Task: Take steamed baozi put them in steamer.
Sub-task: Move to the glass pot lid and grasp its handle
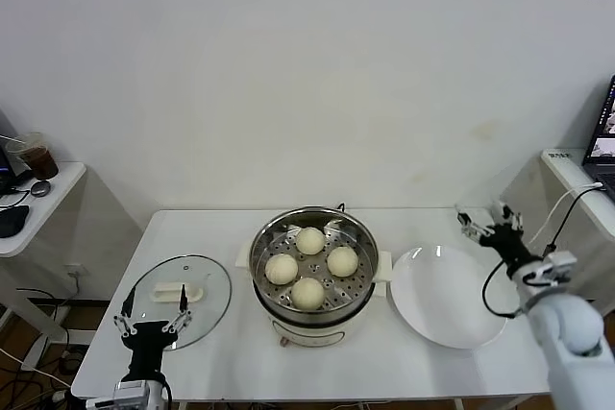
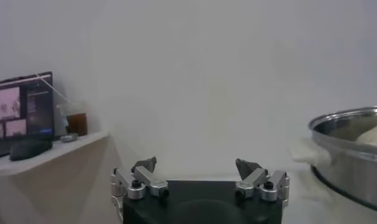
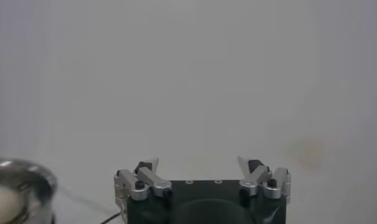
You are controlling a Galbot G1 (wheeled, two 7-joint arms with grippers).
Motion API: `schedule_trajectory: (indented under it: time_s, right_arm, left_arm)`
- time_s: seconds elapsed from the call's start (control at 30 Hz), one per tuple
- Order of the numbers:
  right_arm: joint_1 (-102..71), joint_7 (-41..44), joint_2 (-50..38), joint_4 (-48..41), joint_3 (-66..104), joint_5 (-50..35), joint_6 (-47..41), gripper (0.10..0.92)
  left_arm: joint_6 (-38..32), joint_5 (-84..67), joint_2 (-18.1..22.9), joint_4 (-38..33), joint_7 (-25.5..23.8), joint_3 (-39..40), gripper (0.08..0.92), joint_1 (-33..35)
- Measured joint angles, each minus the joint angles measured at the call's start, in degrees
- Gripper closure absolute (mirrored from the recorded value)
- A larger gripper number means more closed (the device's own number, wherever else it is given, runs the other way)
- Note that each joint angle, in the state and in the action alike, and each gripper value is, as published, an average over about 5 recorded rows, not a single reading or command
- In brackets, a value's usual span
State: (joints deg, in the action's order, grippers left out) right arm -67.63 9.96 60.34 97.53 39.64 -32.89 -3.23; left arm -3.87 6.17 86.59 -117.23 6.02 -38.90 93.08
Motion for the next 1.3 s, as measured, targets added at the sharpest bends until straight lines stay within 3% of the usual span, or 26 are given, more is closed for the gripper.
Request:
schedule_trajectory:
  time_s: [0.37, 0.63, 0.93, 1.3]
  right_arm:
    - [-5.45, -6.44, 9.12, 1.85, 2.66, 2.35, 1.71, 0.203]
    - [-6.94, -8.11, 11.29, 2.7, 3.45, 2.97, 1.77, 0.203]
    - [-7.85, -8.91, 11.89, 2.5, 3.67, 3.68, 1.59, 0.203]
    - [-8.23, -9.31, 12.64, 1.58, 3.33, 4.51, 1.6, 0.203]
  left_arm:
    - [-4.32, 21.33, -3.03, 5.46, 5.15, -1.71, 0.177, -2.81]
    - [-6.2, 46.27, -10.72, 11.11, 11.29, 0.09, 0.177, -4.13]
    - [-11.66, 59.85, -17.75, 19.12, 11.96, 1.39, 0.177, -7.09]
    - [-8.33, 65.29, -19.1, 24.34, 10.15, 3.04, 0.177, -9.39]
